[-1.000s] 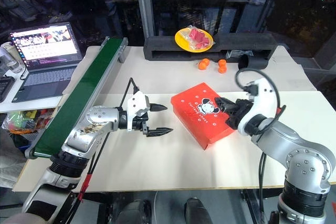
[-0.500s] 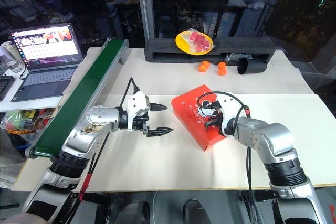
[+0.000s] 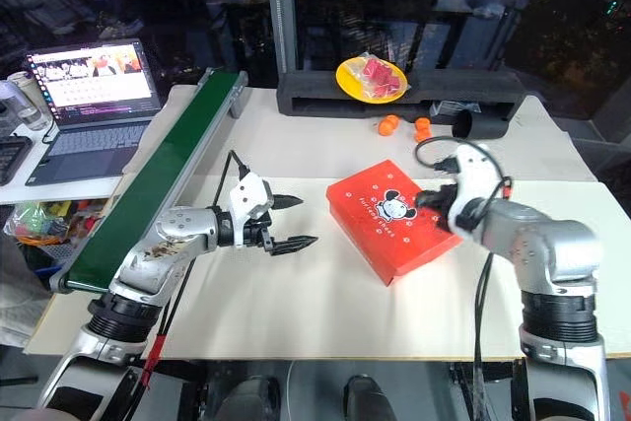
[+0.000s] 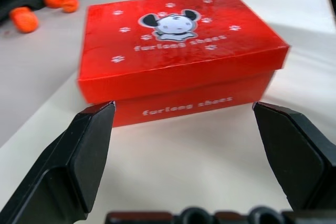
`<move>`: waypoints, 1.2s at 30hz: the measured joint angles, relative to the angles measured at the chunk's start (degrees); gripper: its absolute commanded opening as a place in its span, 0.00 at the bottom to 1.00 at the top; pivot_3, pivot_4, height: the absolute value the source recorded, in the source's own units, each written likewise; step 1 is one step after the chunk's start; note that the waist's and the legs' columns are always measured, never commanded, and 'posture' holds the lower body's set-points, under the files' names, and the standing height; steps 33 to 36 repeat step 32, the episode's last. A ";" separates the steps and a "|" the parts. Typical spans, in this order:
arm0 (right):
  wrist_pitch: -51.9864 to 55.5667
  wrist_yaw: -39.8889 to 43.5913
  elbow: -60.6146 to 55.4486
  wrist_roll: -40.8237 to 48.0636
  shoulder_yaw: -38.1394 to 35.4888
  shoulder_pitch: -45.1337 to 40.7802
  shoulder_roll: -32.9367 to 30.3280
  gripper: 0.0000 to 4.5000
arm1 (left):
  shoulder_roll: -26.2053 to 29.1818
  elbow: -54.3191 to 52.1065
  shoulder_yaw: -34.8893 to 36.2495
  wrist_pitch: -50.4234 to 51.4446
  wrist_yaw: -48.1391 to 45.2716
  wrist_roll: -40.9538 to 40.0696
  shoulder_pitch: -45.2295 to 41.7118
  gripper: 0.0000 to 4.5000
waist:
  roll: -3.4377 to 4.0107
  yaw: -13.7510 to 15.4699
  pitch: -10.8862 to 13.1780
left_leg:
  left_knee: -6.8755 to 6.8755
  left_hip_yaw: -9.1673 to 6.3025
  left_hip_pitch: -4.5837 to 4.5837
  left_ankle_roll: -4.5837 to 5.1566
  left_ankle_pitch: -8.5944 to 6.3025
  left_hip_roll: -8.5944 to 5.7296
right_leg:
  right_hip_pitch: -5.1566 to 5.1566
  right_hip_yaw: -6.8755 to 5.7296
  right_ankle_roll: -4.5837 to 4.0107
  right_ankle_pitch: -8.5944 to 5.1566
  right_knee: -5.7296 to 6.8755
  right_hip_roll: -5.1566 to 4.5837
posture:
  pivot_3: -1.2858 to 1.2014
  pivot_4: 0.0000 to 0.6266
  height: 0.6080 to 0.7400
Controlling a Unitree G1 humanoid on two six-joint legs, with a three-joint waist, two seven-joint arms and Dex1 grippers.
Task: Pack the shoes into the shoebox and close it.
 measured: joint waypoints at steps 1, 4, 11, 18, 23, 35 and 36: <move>-3.37 -0.94 0.34 -2.28 -1.01 1.14 -0.39 0.01 | -2.53 1.24 2.08 0.60 3.30 -0.49 -0.13 1.00 | 0.01 0.16 0.00 | 0.01 0.01 0.02 0.00 0.00 -0.01 | 0.02 0.01 0.00 0.00 0.01 -0.01 | 0.52 0.24 0.84; -11.43 -4.51 1.59 -9.79 -2.67 5.91 -1.54 0.01 | -11.17 9.02 11.78 1.46 21.21 -0.40 -2.60 1.00 | -0.02 0.88 0.01 | 0.15 -0.09 0.00 0.00 0.00 -0.01 | 0.06 -0.06 0.03 0.01 0.03 -0.01 | 0.52 0.24 0.84; -25.21 -9.12 2.78 -22.45 -1.17 16.07 -0.61 0.01 | -15.80 11.11 20.99 3.12 42.54 2.91 -0.37 1.00 | 0.01 0.34 -0.01 | 0.16 -0.04 -0.03 0.02 -0.04 -0.13 | 0.02 0.04 0.06 0.03 0.10 -0.08 | 0.52 0.24 0.84; -33.08 -11.42 7.86 -23.99 -3.74 15.84 4.78 0.01 | -15.56 11.07 19.62 1.80 43.31 4.25 0.84 1.00 | 0.01 0.70 -0.01 | 0.35 -0.09 0.02 0.01 -0.03 -0.25 | 0.17 0.05 0.11 0.09 0.11 -0.13 | 0.52 0.24 0.84; -36.91 -12.05 10.53 -24.48 -5.36 15.80 7.06 0.01 | -15.46 11.10 19.19 0.34 43.07 4.63 1.32 1.00 | 0.02 0.69 -0.01 | 0.33 -0.09 -0.02 0.01 -0.03 -0.32 | 0.14 0.06 0.14 0.07 0.09 -0.20 | 0.52 0.24 0.84; -38.02 -13.28 12.30 -26.19 -5.77 16.60 7.91 0.25 | -16.34 11.79 19.57 -0.27 43.48 4.31 2.00 1.00 | 0.02 0.61 -0.01 | 0.33 -0.09 -0.01 0.01 -0.03 -0.35 | 0.16 0.06 0.14 0.07 0.11 -0.24 | 0.52 0.24 0.84; -38.02 -13.28 12.30 -26.19 -5.77 16.60 7.91 0.25 | -16.34 11.79 19.57 -0.27 43.48 4.31 2.00 1.00 | 0.02 0.61 -0.01 | 0.33 -0.09 -0.01 0.01 -0.03 -0.35 | 0.16 0.06 0.14 0.07 0.11 -0.24 | 0.52 0.24 0.84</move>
